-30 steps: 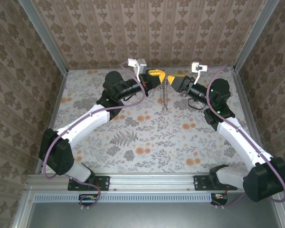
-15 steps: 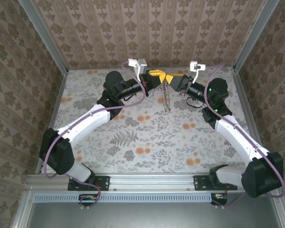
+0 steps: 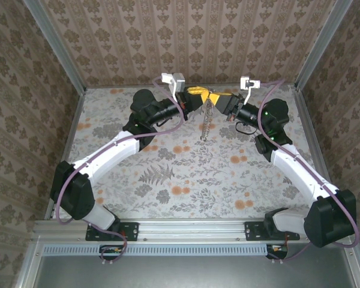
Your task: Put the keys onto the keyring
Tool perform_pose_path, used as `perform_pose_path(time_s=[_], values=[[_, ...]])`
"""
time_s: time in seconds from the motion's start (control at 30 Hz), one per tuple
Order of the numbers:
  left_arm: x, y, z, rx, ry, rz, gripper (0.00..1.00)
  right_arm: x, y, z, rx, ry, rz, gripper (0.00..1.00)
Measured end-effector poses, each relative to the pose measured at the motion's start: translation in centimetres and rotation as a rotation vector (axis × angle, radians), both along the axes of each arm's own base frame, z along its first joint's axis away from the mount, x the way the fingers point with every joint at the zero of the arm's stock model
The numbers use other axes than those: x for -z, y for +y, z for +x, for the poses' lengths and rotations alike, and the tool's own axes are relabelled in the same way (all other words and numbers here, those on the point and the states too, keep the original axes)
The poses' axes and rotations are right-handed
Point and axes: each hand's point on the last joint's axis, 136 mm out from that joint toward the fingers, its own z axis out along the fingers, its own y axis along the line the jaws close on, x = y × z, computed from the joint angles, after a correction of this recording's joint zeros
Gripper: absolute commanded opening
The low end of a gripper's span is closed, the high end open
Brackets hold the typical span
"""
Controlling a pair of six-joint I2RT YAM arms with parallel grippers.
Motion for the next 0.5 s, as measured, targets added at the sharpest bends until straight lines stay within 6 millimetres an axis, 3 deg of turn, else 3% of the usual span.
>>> perform_pose_path(time_s=[0.1,0.27,0.5], values=[[0.0,0.0,0.0,-0.001,0.000,-0.001,0.01,0.0,-0.1,0.0,0.002,0.000,0.000,0.00],[0.2,0.0,0.2,-0.010,0.017,0.006,0.29,0.4,-0.3,0.4,0.013,0.020,-0.008,0.00],[0.6,1.1,1.7,-0.048,0.058,0.047,0.49,1.1,-2.1,1.6,0.062,0.053,-0.018,0.00]])
